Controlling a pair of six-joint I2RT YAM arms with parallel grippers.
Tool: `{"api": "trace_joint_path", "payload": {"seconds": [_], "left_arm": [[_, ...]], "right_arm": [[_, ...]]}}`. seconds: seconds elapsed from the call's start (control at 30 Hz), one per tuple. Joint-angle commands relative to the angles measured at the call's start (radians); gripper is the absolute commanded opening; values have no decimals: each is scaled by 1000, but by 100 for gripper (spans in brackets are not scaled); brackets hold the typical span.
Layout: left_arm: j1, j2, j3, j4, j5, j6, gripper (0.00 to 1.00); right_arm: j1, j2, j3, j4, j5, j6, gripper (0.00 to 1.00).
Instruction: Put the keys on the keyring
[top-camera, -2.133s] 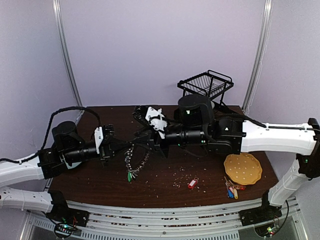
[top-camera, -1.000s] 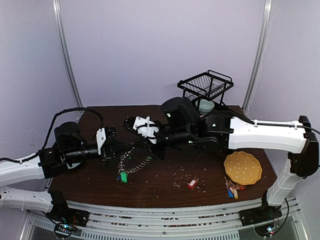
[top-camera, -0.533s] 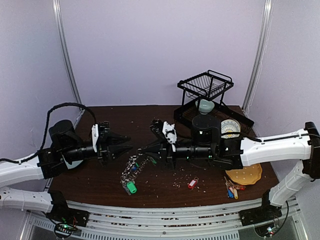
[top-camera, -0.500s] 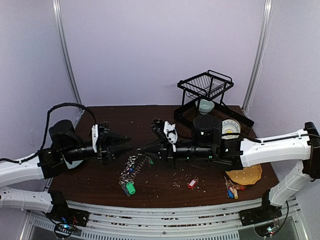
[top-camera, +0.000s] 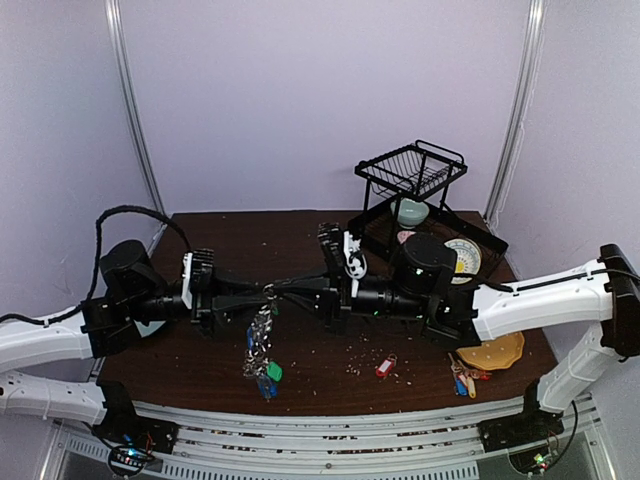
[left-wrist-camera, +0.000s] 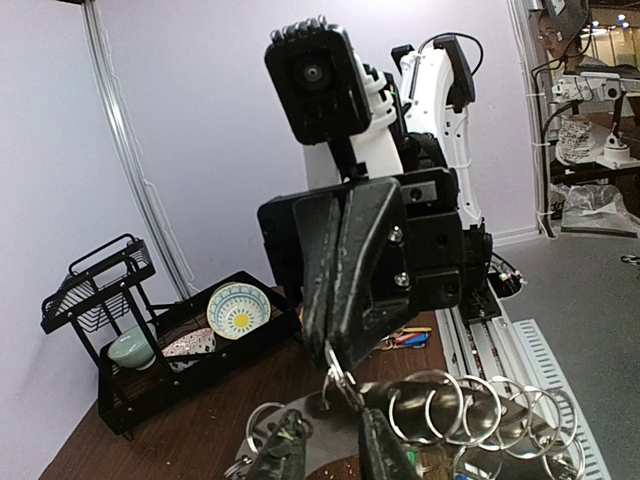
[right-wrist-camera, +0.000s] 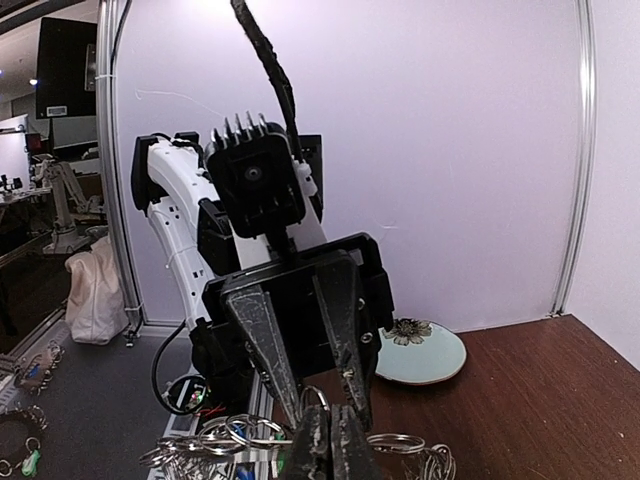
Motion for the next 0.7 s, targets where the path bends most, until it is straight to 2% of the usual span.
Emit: {"api": "trace_joint_path", "payload": {"seconds": [0.0,0.17,0.37,0.6,0.67], "left_arm": [[-4,-16,-24,121,-32,-61,18],[-4,-8,-30,119,-15,-65,21],[-4,-13,-29,137,-96,-104,18],[-4,-22,-36,143,-112,-114,0],[-4,-28,-40,140,-118,-106,0]], "right_arm": [[14,10,5,123,55,18,0],[18,19,5,132,95,24,0],[24,37,23,93,72,7,0],[30,42,29,70,67,-13,0],[29,38,30,52,66,-23,0]]}}
